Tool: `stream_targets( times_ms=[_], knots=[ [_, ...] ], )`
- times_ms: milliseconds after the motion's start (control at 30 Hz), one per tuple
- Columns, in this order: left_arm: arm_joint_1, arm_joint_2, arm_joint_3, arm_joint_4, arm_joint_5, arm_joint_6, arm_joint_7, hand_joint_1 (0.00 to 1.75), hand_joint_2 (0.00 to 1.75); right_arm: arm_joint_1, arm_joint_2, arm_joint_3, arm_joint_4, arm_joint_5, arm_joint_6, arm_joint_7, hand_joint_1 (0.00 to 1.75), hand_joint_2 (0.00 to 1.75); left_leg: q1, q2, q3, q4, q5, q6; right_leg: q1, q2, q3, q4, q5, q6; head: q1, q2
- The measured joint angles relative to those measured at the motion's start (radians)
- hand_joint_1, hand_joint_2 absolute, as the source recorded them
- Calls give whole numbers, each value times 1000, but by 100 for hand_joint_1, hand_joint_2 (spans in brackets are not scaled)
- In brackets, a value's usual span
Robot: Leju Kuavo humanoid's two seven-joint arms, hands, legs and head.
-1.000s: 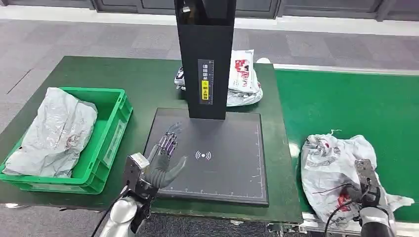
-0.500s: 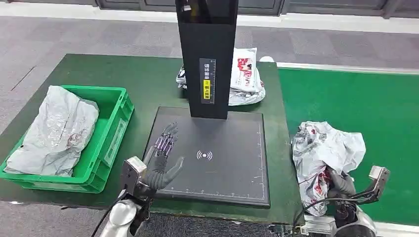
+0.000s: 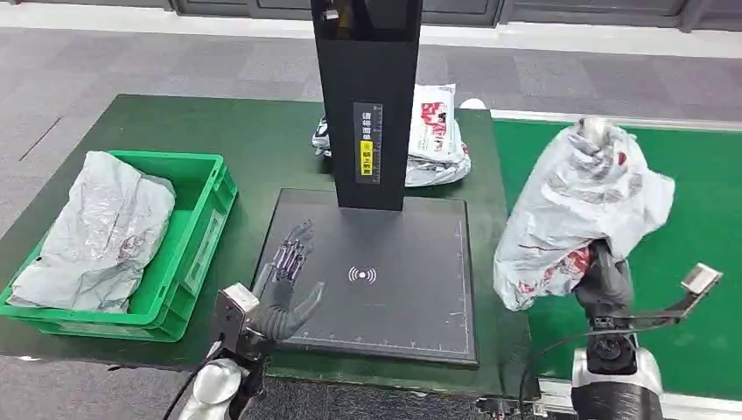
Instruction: Moved the parcel from conveyor to table for the left to box.
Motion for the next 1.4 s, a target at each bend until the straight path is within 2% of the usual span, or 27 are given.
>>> stream_targets(
  times_ms=[333,700,733,767,1067,1400],
  knots=[
    [1,0,1,-1,-2,7,0,0,175,46,43,308,-198,4,3,11,175,175,0,-2,-2,0,1,-1,0,-2,-2,1,0,0,0,0],
    [-5,-2,1,5,-8,19,8,0,175,49,62,446,-232,29,-11,45,175,175,0,-3,-3,0,2,-1,0,-3,-2,1,0,0,0,0],
    [-9,-3,1,7,-8,20,10,0,175,43,67,477,-224,35,-22,49,51,175,0,-3,-3,0,2,-1,0,-3,-3,1,0,0,0,0],
    [-12,-5,1,8,-9,22,11,0,175,36,72,505,-210,44,-33,52,0,175,0,-3,-3,0,2,-1,0,-3,-3,1,0,0,0,0],
    [-16,-3,1,24,10,59,17,0,175,20,90,760,-62,169,-89,33,0,175,0,-4,-4,0,3,-3,1,-5,-4,3,-1,-2,0,0],
    [0,1,2,23,12,60,17,0,175,43,55,835,1,180,-88,8,0,175,0,-5,-5,0,2,-2,0,-5,-4,2,-1,-2,0,0]
  ],
)
